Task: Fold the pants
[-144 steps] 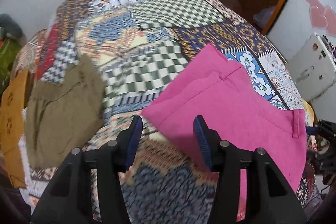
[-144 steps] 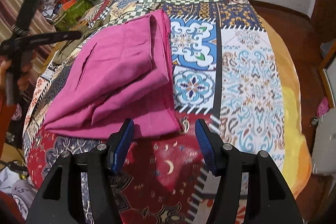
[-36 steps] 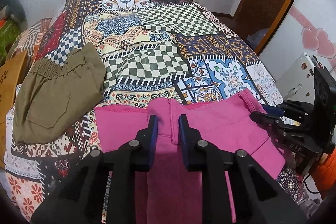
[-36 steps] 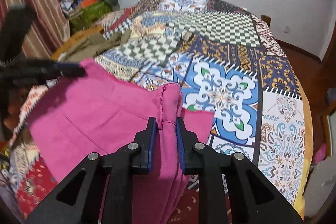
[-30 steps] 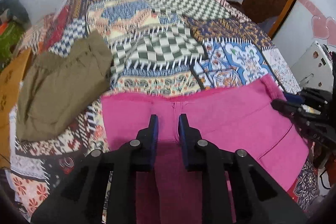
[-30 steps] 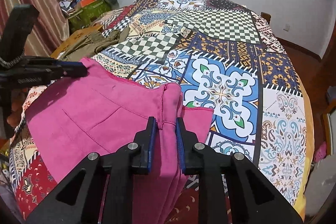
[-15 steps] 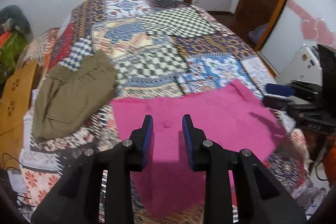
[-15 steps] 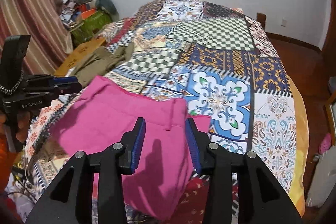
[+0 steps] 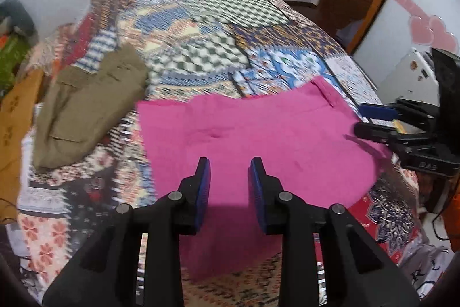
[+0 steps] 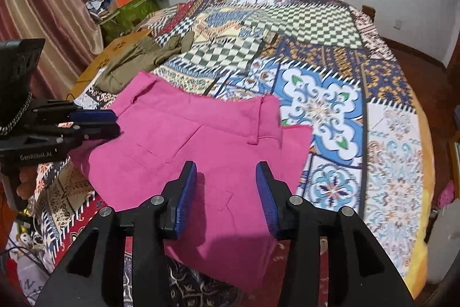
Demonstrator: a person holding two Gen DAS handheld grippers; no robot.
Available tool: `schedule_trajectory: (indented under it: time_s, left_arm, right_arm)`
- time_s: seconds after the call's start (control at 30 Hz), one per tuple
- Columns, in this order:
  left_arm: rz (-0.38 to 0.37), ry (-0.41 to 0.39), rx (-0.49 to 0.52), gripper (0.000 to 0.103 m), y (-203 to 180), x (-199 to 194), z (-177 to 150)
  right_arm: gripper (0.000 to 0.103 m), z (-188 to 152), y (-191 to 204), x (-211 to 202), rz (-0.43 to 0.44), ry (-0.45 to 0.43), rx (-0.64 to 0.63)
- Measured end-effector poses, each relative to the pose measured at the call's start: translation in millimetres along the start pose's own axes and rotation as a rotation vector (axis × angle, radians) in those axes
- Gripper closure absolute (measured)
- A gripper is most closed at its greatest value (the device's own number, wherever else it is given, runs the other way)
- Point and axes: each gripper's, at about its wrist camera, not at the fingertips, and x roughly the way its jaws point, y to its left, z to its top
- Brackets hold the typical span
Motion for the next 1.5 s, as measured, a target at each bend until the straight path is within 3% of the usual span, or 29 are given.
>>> schedule_trajectory:
  time_s: [0.03, 0.1, 0.17, 0.4, 0.73, 1.0, 1.17, 1.5]
  left_arm:
    - [0.004, -0.004, -0.01, 0.072, 3.4, -1.5, -0.3]
    - [0.012, -0.005, -0.039, 0.054, 12.7, -3.3, -2.1]
    - [0.022, -0.013, -0.071, 0.045, 20.9, -3.6, -5.1]
    - [-0.066, 0.051, -0.21, 0.043, 48.3, 14.8, -19.0]
    - [-0.077, 0.061, -0.232, 0.029, 53.1, 31.7, -15.5]
    - [-0.098, 0.07, -0.221, 0.028, 49.8, 45.5, -1.0]
    - [-0.124, 0.073, -0.246, 0.028, 52.9, 49.1, 1.4]
    - [-0.13, 0.068, -0.157, 0.031, 33.5, 30.2, -15.6]
  right_arm:
    - [0.061, -0.7, -1.2, -4.6, -0.011, -0.009, -0.002]
    - [0.054, -0.9, -4.7, -11.9, -0.032, -0.027, 0.008]
    - [0.047, -2.4, -9.4, -17.3, -0.059, -0.044, 0.021]
    - [0.045, -12.7, -23.5, -5.6, -0.059, 0.007, 0.09]
    - [0.044, -15.6, -54.2, 21.1, 0.026, 0.055, 0.249]
    - [0.043, -11.2, -62.1, 35.1, 0.096, 0.063, 0.31]
    - [0.036, -9.2, -65.3, 41.1, 0.131, 0.069, 0.336]
    - [0.036, -21.7, -52.8, 29.8, 0.169, 0.098, 0.297]
